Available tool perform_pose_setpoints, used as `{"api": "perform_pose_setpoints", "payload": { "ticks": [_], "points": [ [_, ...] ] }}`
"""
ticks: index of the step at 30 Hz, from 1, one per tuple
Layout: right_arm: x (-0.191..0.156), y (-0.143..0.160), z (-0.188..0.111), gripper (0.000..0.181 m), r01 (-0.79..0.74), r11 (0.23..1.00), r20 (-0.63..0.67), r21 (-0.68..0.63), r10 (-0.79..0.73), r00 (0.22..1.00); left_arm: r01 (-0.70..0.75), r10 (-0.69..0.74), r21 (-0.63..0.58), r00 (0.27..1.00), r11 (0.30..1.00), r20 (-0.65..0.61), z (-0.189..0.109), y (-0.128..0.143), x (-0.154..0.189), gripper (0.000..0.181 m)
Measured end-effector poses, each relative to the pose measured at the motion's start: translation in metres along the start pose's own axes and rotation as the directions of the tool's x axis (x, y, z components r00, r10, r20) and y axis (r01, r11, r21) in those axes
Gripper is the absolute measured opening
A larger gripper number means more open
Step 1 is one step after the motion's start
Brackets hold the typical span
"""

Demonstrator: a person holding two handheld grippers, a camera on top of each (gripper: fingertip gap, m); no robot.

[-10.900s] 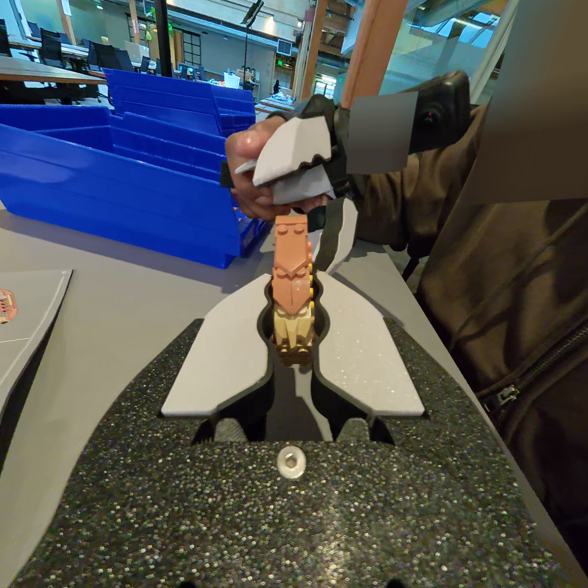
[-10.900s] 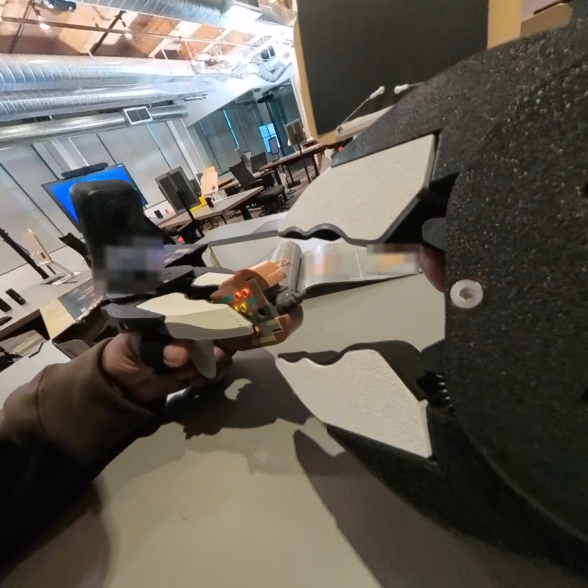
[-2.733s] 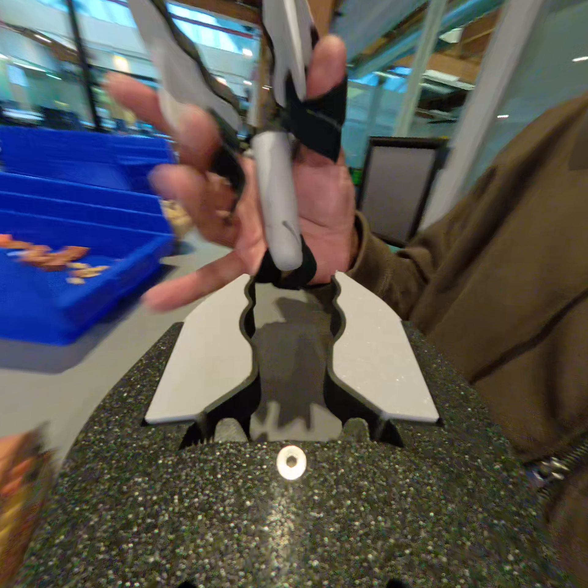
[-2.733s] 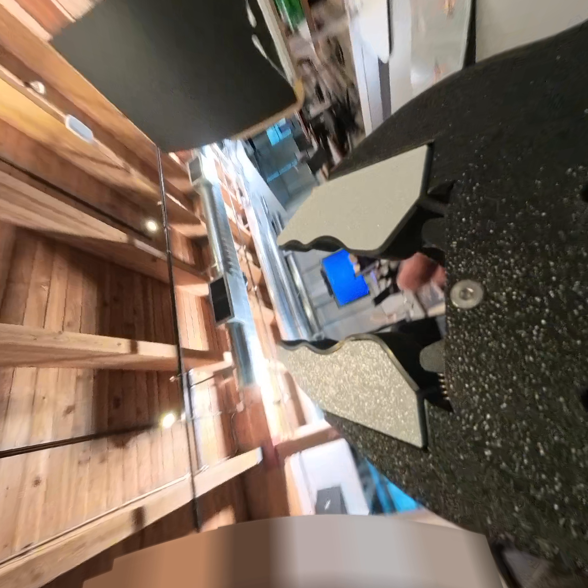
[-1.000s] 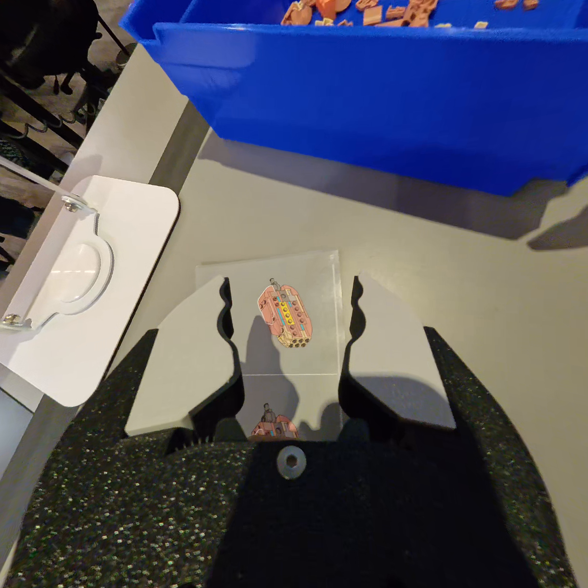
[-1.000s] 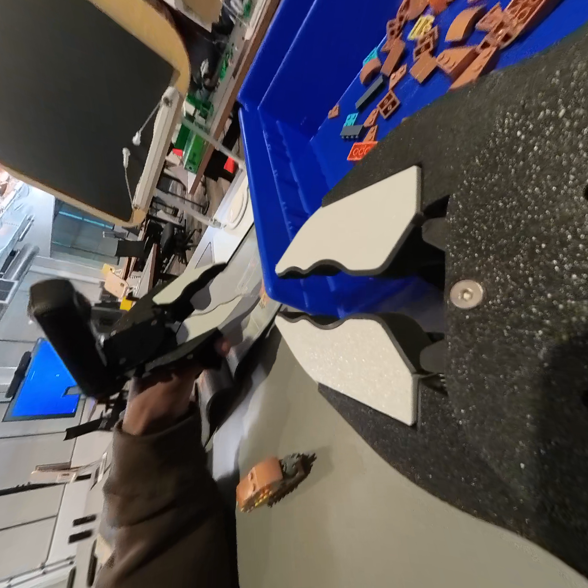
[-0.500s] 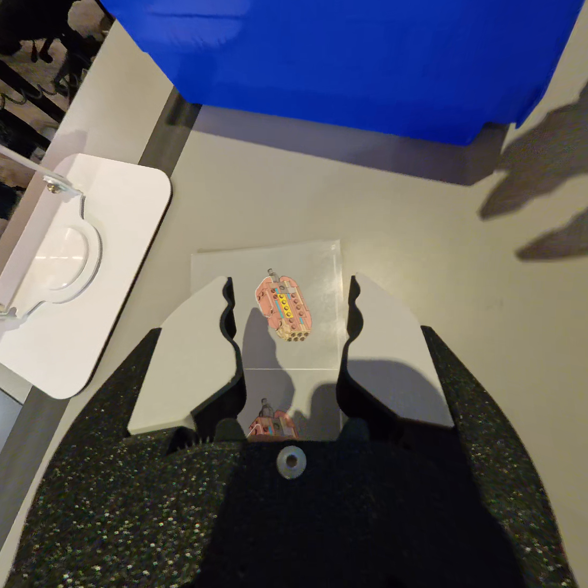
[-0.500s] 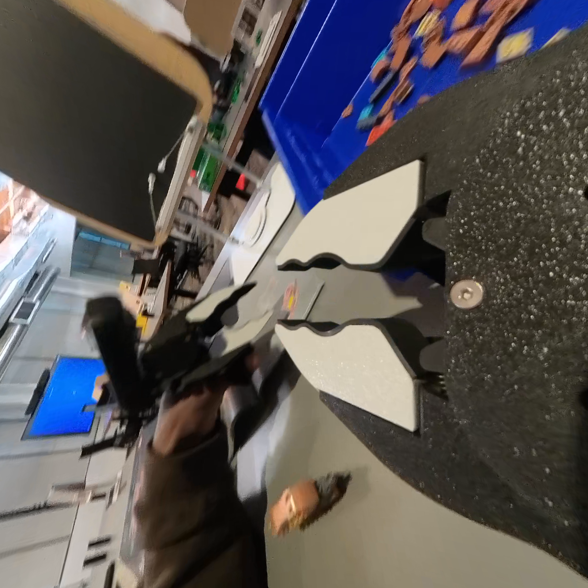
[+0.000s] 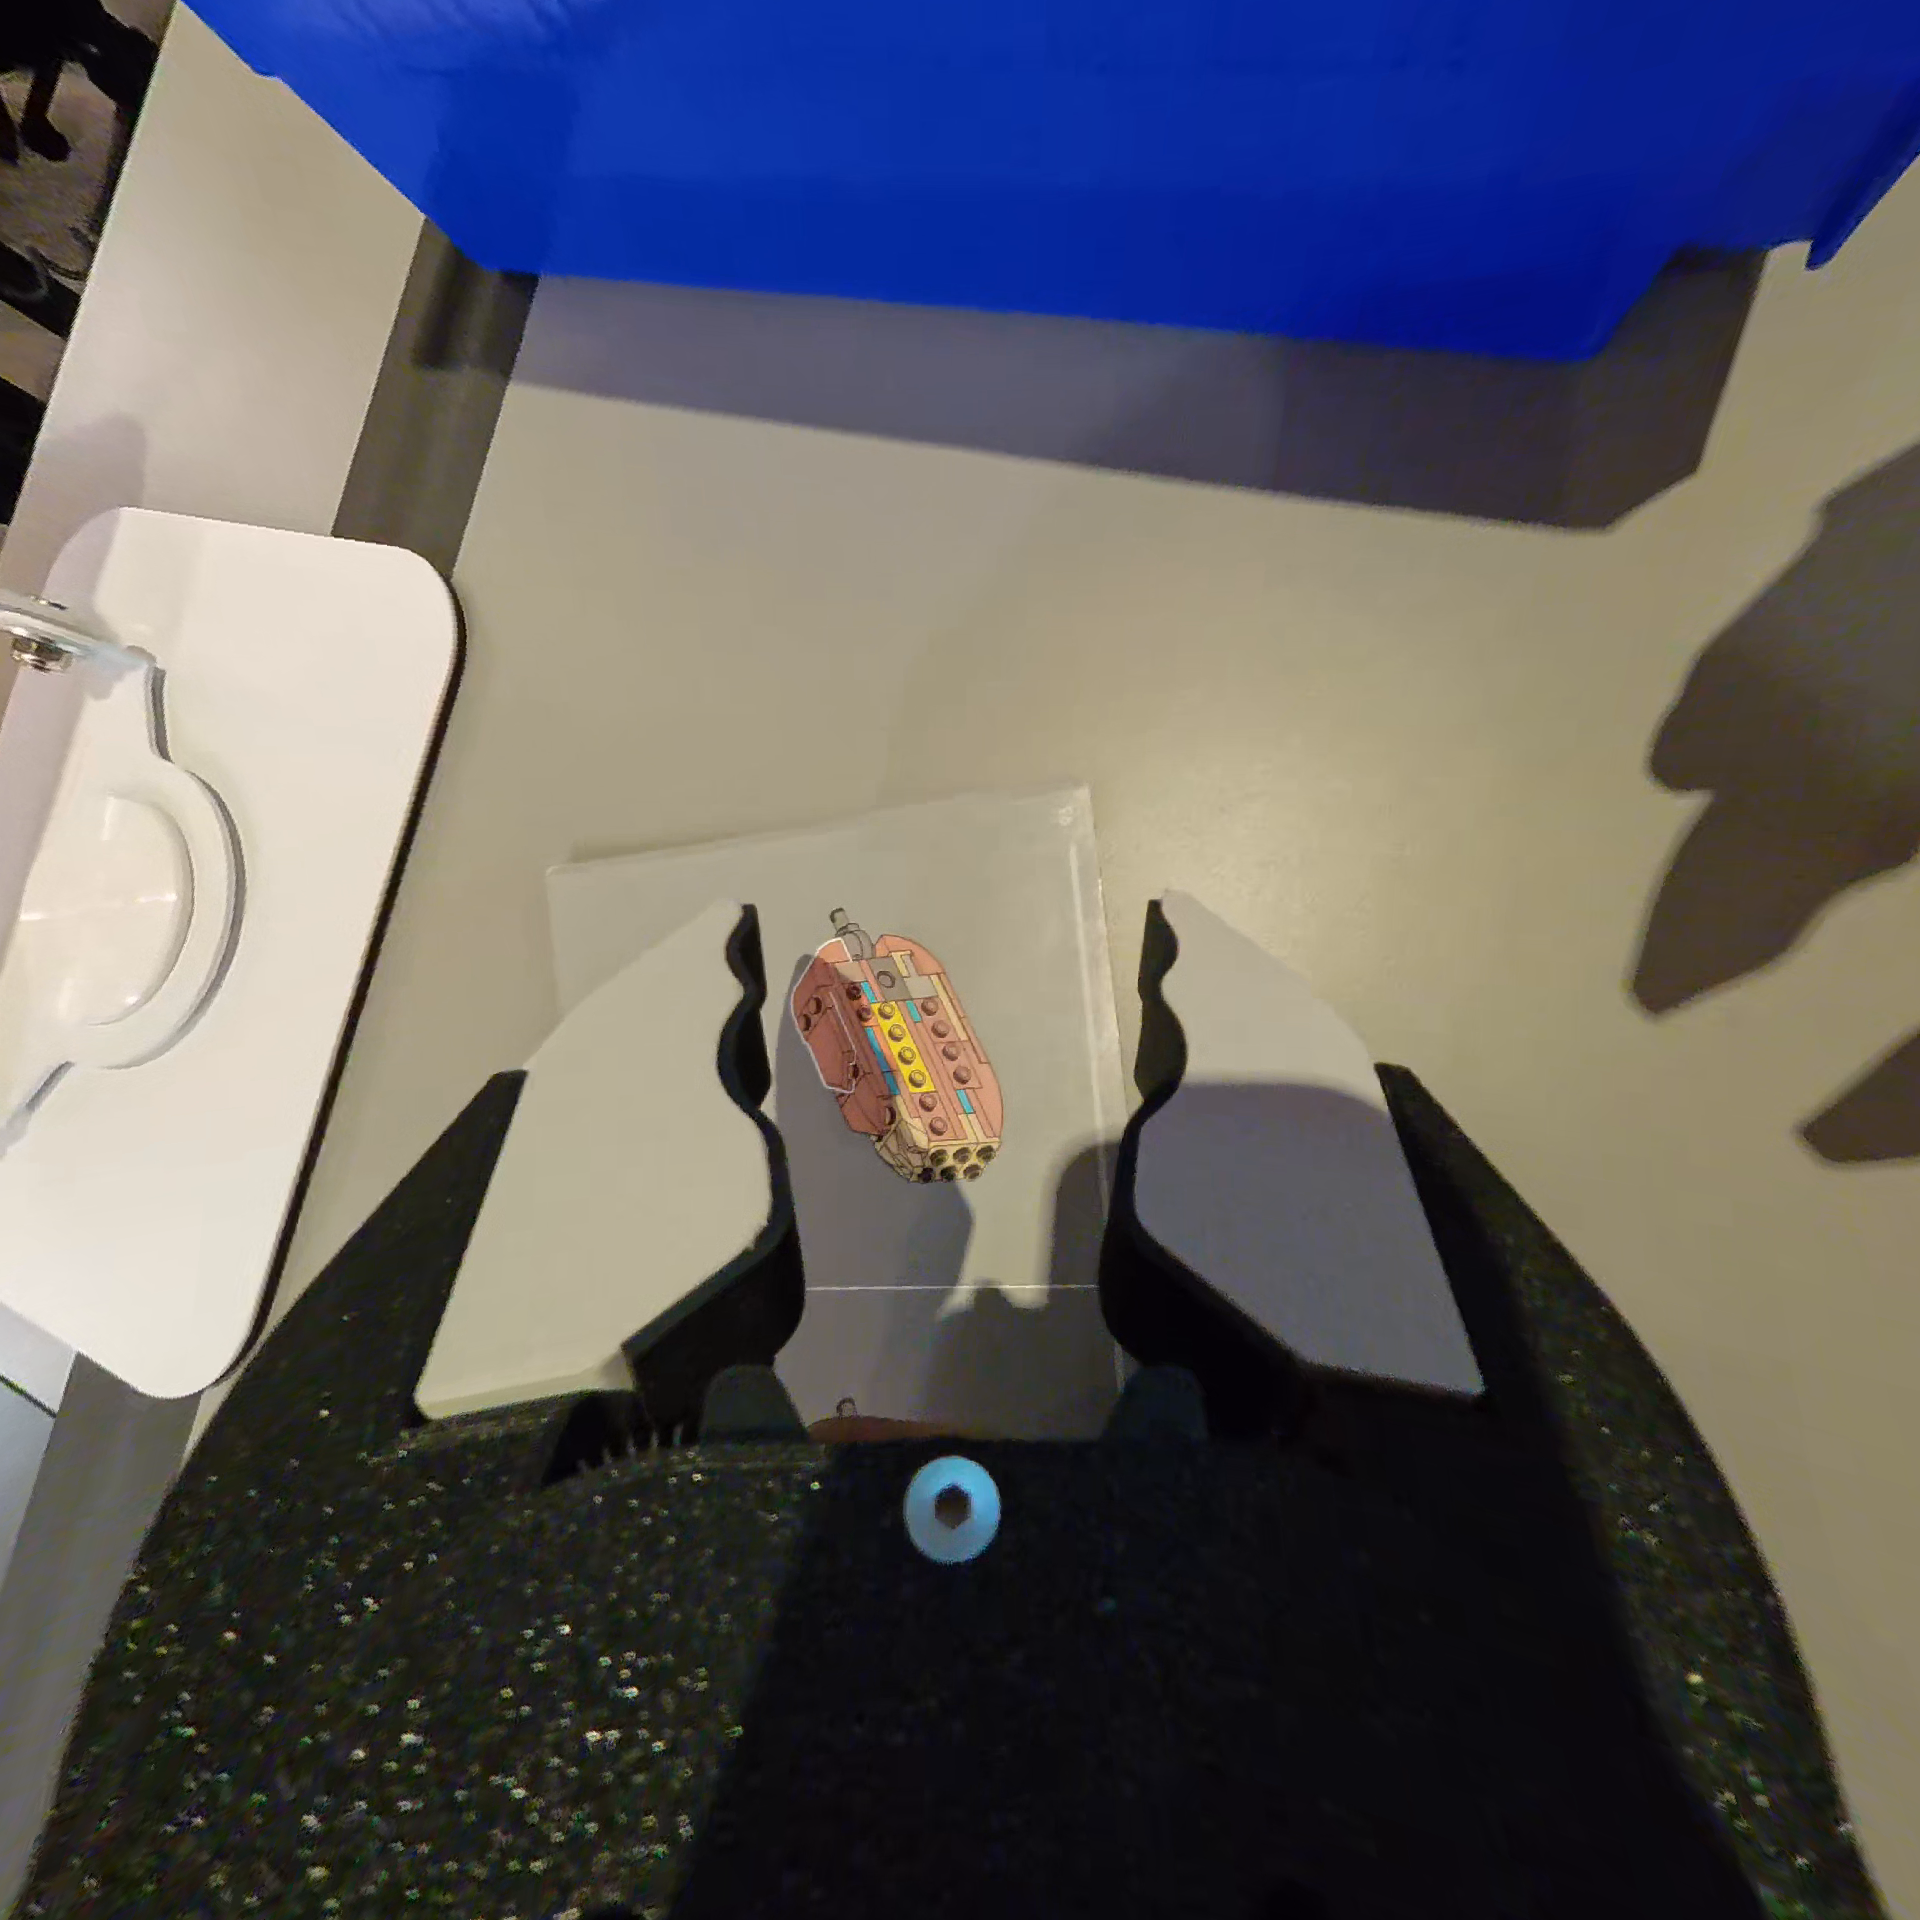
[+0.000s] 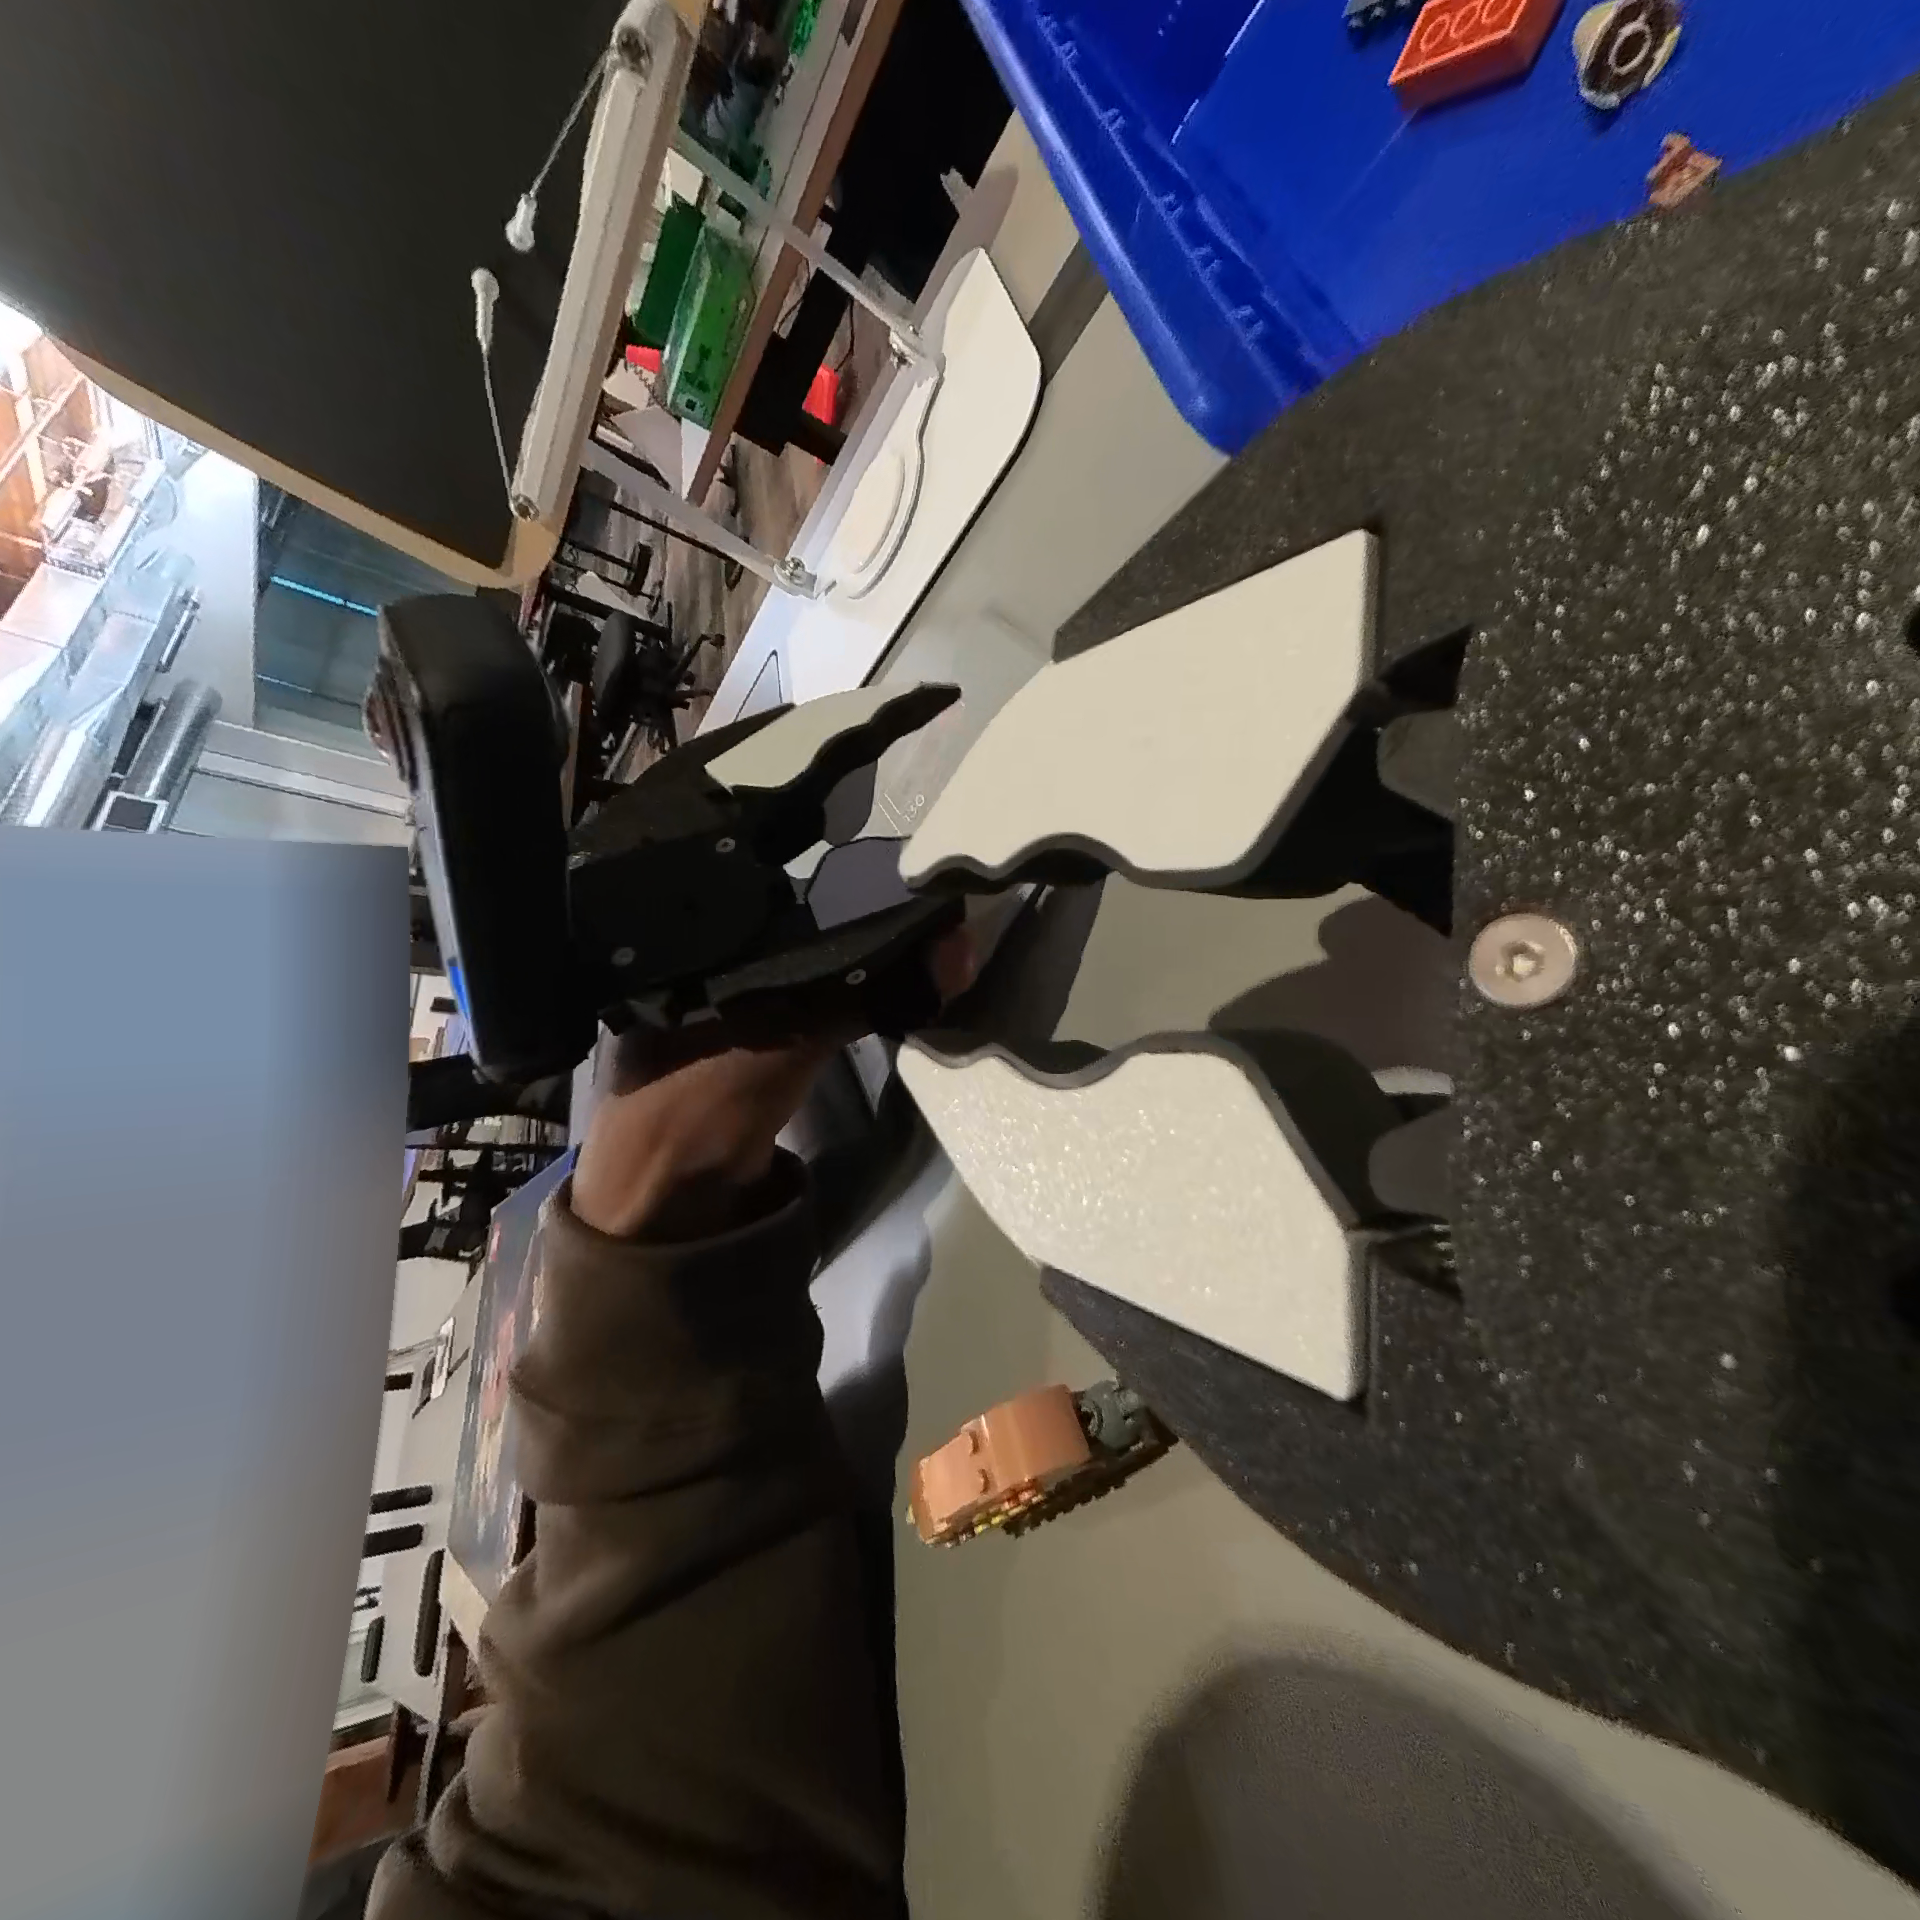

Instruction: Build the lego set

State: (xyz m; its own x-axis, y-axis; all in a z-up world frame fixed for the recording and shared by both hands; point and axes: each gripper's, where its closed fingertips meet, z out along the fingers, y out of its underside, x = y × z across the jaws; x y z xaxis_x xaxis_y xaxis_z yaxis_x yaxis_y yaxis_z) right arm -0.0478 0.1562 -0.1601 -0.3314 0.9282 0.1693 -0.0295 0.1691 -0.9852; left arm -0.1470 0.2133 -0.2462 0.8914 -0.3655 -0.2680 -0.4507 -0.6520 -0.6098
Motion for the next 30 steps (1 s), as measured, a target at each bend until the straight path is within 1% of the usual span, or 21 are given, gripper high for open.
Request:
{"api": "perform_pose_setpoints", "payload": {
  "ticks": [5,12,23,30],
  "points": [
    [-0.002,0.000,0.001,0.025,0.017,1.000,0.005,-0.003,-0.017,1.000,0.019,-0.019,0.016,1.000,1.000,0.001,-0.004,-0.001,-0.002,0.070],
    [0.000,0.000,0.000,0.025,0.003,1.000,0.001,0.000,-0.003,1.000,0.017,-0.017,-0.012,1.000,1.000,-0.003,-0.002,0.009,-0.003,0.069],
    [-0.001,-0.001,-0.009,0.024,-0.021,1.000,0.011,0.010,0.021,1.000,0.019,-0.020,-0.035,1.000,0.999,-0.024,0.001,0.015,-0.003,0.067],
    [0.000,-0.002,-0.014,0.023,-0.036,0.999,0.015,0.018,0.036,0.999,0.016,-0.017,-0.043,1.000,0.999,-0.010,0.002,0.015,-0.004,0.066]
  ]
}}
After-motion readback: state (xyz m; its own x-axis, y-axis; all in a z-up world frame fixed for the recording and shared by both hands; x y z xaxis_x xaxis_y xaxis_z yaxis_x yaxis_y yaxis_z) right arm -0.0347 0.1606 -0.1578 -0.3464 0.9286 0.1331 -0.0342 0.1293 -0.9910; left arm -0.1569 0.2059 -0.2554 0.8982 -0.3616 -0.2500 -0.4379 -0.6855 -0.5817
